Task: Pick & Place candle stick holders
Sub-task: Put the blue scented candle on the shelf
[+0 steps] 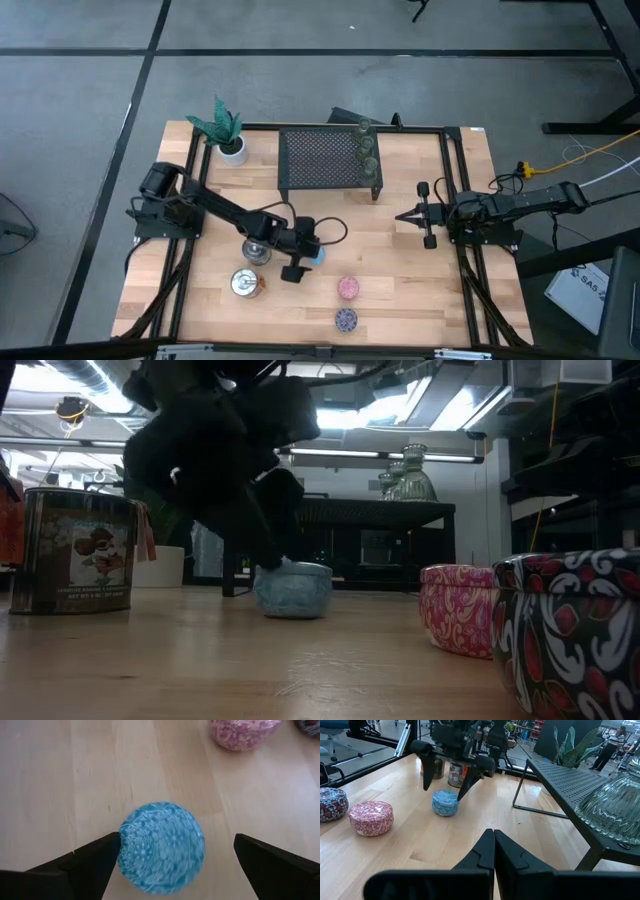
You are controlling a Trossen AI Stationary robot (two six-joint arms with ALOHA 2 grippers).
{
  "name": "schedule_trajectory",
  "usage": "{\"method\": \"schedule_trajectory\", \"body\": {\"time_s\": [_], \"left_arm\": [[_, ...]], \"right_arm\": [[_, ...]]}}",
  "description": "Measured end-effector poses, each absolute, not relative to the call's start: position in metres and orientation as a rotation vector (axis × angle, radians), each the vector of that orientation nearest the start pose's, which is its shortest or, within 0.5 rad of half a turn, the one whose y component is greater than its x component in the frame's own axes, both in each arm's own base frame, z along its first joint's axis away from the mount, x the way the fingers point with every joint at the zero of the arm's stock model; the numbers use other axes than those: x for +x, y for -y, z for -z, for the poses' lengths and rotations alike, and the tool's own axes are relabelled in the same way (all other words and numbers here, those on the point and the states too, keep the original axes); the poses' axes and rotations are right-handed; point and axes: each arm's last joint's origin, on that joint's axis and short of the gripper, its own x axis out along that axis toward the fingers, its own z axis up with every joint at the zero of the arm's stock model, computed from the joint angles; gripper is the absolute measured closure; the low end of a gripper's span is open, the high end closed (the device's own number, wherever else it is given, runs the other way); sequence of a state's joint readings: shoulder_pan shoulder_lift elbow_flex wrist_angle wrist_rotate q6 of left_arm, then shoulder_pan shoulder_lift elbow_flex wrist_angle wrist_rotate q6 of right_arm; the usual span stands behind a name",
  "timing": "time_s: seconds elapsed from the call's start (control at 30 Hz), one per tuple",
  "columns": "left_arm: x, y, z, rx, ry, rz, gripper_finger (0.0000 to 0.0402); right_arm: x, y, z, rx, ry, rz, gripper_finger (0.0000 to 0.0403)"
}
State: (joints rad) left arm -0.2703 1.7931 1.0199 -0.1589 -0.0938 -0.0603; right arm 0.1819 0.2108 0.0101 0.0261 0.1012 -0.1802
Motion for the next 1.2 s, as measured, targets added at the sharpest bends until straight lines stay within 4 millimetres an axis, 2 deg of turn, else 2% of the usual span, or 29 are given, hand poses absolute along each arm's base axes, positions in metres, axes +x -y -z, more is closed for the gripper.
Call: {"method": "schedule_trajectory", "body": {"time_s": [0.13, 0.83, 1.03, 1.2], "left_arm": [[0.337, 0.093, -0.145, 0.154, -0.977, 0.101, 0.0014], [0.338, 0.096, -0.148, 0.098, -0.962, 0.079, 0.0019], [0.341, 0.09, -0.134, 0.061, -0.998, 0.046, 0.0045], [0.342, 0.091, -0.133, 0.033, -1.003, 0.056, 0.0097]], "right_arm": [[0.108, -0.017, -0.152, -0.205, -0.165, -0.096, 0.04], [0.108, -0.017, -0.152, -0.205, -0.165, -0.096, 0.04], [0.108, -0.017, -0.152, -0.205, -0.165, -0.096, 0.04], [0.108, -0.017, -0.152, -0.205, -0.166, -0.096, 0.04]]}}
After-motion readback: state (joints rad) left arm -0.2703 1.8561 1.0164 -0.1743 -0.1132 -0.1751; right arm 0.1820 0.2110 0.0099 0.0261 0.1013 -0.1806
